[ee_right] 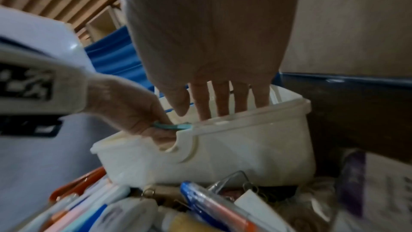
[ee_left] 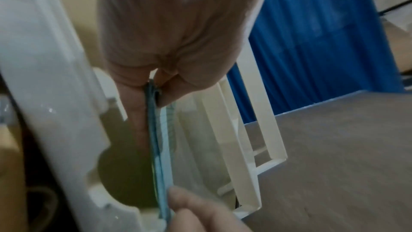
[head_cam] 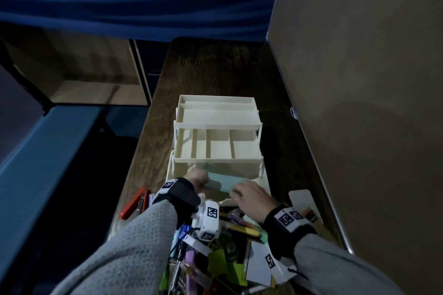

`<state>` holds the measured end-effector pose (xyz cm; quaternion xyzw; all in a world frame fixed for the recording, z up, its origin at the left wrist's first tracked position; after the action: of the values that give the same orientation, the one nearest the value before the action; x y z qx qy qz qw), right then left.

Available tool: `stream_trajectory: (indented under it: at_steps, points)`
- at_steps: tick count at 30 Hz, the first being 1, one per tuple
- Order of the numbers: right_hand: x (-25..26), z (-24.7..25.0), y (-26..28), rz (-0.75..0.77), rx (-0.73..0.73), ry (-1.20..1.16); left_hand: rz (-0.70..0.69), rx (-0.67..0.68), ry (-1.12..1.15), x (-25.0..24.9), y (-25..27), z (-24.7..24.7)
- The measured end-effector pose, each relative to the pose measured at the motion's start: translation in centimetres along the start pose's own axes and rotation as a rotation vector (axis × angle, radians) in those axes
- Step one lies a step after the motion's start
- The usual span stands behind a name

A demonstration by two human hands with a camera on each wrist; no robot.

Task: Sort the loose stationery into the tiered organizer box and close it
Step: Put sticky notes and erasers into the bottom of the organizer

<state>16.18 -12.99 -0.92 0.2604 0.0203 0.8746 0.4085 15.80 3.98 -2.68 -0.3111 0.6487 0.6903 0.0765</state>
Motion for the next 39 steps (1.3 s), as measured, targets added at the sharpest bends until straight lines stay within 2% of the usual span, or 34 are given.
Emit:
stream_trajectory:
  at_steps: [4, 6, 8, 10, 13, 17, 20, 23, 26, 29, 34, 39]
  points:
    - [0.1, -0.6, -0.3, 0.006, 0.03, 0.08, -0.007, -0.035, 0.044, 0.2, -2.7, -0.9]
    - [-0.3, -0.6, -0.4, 0.022, 0.158, 0.158, -0.044, -0.072, 0.0, 0.3, -3.5, -1.0]
    - [-0.9, -0.4, -0.5, 0.002, 0.288, 0.18, -0.102, -0.152, -0.205, 0.2, -3.9, -0.8]
    - [-1.2, 0.2, -0.7, -0.025, 0.319, 0.157, -0.173, -0.298, -0.503, -0.2, -4.1, -0.3]
    - [-0.3, 0.9, -0.9, -0.016, 0.192, 0.071, -0.201, -0.4, -0.778, -0.5, -4.2, 0.2]
    - [-0.3, 2.2, 1.1, -0.03, -0.221, -0.092, -0.199, -0.4, -0.794, -0.3, -4.8, 0.0]
    - [-3.5, 3.0, 4.0, -0.166, -0.368, -0.103, -0.224, -0.385, -0.779, -0.2, -5.0, -0.1]
    - [-8.6, 2.9, 8.0, -0.465, -0.339, -0.101, -0.256, -0.375, -0.77, -0.2, -4.8, 0.0]
    - [-11.6, 1.4, 12.0, -0.7, -0.158, -0.072, -0.285, -0.367, -0.768, -0.2, -4.2, 0.1]
    - [-12.2, -0.8, 13.9, -0.737, 0.0, -0.069, -0.319, -0.337, -0.799, -0.4, -3.0, -0.2]
    - [-12.7, -1.9, 14.2, -0.726, -0.11, -0.034, -0.456, -0.339, -0.86, -0.4, 0.1, 0.1]
    - [-13.7, -1.8, 13.9, -0.765, -0.165, -0.072, -0.746, -0.38, -0.816, 0.7, 4.1, 1.7]
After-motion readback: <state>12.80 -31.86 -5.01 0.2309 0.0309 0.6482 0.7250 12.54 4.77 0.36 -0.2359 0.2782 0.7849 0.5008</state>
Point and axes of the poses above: each hand's wrist, its own y-axis away from the middle knuckle, its own z-axis out of the back of the hand, x = y × z, the point moved 3 cm from there along -y, towards the middle knuckle, and after that the axes turned 9 degrees about z, right-handed, at the moved point
